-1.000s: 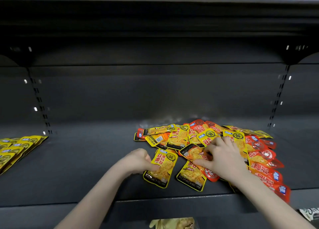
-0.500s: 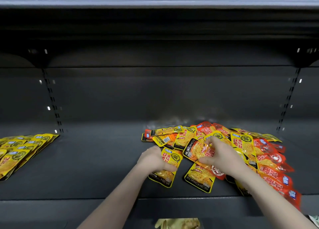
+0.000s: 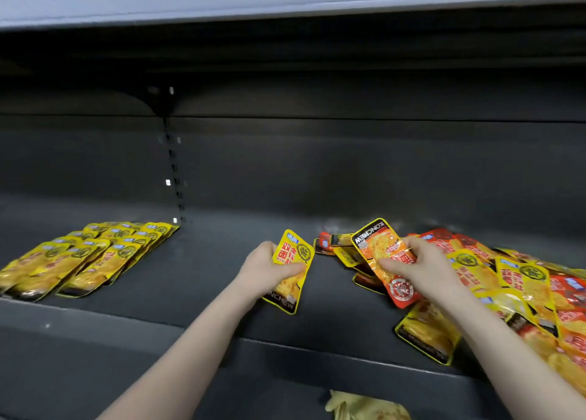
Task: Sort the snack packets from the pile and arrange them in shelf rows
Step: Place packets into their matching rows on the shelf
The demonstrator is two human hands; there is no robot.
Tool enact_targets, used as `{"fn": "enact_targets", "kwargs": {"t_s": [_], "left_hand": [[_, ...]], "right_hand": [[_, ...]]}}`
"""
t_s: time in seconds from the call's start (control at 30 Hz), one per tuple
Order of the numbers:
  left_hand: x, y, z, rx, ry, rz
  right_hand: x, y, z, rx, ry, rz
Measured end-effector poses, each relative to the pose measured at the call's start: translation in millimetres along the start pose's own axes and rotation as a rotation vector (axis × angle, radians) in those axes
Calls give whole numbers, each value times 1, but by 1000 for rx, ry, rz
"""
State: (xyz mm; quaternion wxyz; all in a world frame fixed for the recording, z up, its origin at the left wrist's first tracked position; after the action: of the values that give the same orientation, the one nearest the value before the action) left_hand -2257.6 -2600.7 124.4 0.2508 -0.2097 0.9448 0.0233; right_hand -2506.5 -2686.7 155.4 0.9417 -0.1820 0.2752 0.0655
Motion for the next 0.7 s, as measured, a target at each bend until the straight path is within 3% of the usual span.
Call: {"fn": "enact_targets", "kwargs": {"t_s": [0.37,0.7], "left_hand": [[-189,6,97,-48,-8,-233],[-315,-19,180,11,-204,-253]], "right_hand": [[162,5,100,3,-93,77],[303,22,185,88,-158,33]]}}
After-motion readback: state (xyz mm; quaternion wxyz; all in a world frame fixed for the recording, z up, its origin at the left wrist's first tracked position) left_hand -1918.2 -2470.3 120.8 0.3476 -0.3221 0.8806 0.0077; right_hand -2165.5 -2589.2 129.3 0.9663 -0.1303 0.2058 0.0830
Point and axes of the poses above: each hand's wrist, its own y-axis away from the middle knuckle, its own x-axis out of the palm, z = x × y, the point moved 10 cm from there along -y, towards the middle knuckle, and after that the axes turned 1 degree about -z, right-handed, at the moved point
